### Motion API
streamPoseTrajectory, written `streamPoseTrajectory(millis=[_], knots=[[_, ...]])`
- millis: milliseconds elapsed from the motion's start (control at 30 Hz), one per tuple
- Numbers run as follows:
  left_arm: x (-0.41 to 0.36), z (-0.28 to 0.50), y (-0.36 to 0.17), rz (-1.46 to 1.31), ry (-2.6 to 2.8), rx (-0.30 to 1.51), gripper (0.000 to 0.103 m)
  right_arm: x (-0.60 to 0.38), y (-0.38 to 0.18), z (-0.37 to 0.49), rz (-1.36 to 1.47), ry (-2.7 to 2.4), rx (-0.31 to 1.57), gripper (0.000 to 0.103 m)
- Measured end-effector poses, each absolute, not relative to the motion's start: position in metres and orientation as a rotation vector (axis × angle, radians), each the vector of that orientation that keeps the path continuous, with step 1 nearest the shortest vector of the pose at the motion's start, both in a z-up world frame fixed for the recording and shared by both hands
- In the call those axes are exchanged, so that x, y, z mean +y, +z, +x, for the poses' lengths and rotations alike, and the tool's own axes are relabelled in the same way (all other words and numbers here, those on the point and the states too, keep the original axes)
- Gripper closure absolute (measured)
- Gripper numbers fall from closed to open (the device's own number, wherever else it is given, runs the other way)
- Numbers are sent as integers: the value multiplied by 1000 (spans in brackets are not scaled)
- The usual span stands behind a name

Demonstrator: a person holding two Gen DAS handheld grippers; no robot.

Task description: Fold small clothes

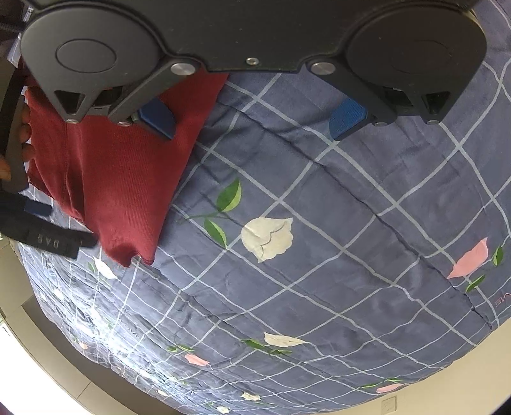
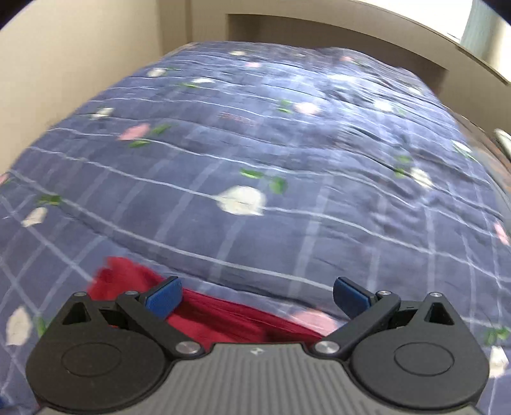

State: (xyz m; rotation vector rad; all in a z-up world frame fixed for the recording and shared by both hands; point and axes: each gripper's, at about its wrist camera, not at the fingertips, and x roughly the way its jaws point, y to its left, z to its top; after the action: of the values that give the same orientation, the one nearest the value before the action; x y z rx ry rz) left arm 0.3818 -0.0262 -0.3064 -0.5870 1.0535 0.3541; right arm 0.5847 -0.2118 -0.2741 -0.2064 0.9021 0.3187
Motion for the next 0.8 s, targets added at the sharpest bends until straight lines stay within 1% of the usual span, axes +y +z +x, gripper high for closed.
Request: streamPoseTrajectory(millis=[167,233,333,600,800], knots=[[-28,383,-305,-568,353,1056,1,-247,-263,567,-128,303,870,0],[-28,384,-305,-566,355,1060,1,-264,-254,547,-116,299,831,0],[-28,385,-306,-573,357,1069,1,-285,-245,516,-83,315,820,0],[-30,386,-308,-555,355,1075,1,-324,-248,441,120,172,933,0],[-33,387,-308,-536,366,1077,1,-329,-247,431,204,134,935,0]])
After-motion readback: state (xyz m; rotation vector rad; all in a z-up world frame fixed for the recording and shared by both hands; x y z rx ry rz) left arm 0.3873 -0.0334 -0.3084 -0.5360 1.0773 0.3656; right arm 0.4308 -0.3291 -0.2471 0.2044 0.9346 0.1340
